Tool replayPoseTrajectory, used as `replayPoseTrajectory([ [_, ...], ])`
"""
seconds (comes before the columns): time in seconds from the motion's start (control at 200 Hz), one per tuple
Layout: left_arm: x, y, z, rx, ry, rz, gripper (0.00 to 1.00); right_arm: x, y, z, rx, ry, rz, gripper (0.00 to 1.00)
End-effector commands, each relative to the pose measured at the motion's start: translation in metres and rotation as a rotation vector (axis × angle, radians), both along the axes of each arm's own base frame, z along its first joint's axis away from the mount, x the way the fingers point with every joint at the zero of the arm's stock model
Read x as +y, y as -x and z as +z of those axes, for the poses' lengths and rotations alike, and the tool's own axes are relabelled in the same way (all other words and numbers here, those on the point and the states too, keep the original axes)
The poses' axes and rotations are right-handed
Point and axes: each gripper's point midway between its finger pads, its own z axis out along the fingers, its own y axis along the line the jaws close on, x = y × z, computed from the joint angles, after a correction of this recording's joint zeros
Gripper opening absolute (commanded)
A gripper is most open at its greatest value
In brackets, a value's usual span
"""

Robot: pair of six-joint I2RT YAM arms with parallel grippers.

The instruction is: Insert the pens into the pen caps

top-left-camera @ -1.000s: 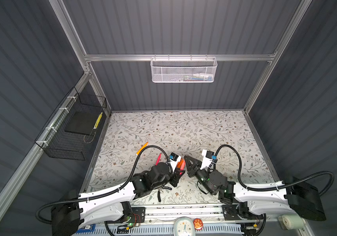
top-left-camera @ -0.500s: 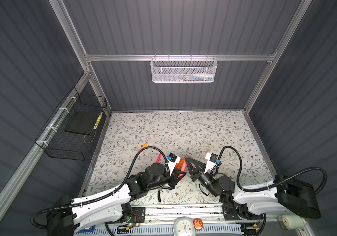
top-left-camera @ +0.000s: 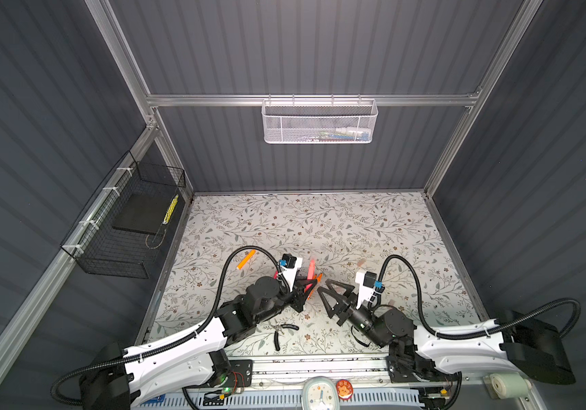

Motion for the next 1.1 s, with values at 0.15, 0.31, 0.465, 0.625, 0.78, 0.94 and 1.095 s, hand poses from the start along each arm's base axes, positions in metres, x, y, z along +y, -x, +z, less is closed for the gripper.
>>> replayPoseTrajectory([
  [0.15,0.004,-0.008,0.012,-0.034,0.028,0.054,0.0,-0.029,-0.004,0.001,-0.003,0.024,-0.085,0.69],
  [0.31,-0.008,-0.003,0.006,-0.047,0.007,-0.015,0.0,-0.031,-0.005,0.027,-0.035,0.069,-0.095,0.73],
  [0.465,-0.02,0.007,-0.001,-0.054,0.004,-0.106,0.0,-0.034,-0.023,0.035,0.047,0.142,-0.143,0.67],
  [0.625,-0.027,0.011,-0.011,-0.041,-0.013,-0.148,0.0,-0.032,-0.048,0.027,0.171,0.141,-0.114,0.63],
  [0.78,-0.032,0.012,-0.018,-0.024,-0.026,-0.167,0.0,-0.02,-0.057,0.025,0.198,0.173,-0.088,0.58],
  [0.94,-0.035,0.013,-0.022,-0.015,-0.032,-0.177,0.0,-0.011,-0.061,0.026,0.196,0.178,-0.079,0.56],
  [1.095,-0.038,0.014,-0.024,-0.01,-0.034,-0.191,0.0,-0.007,-0.068,0.022,0.204,0.207,-0.102,0.51],
])
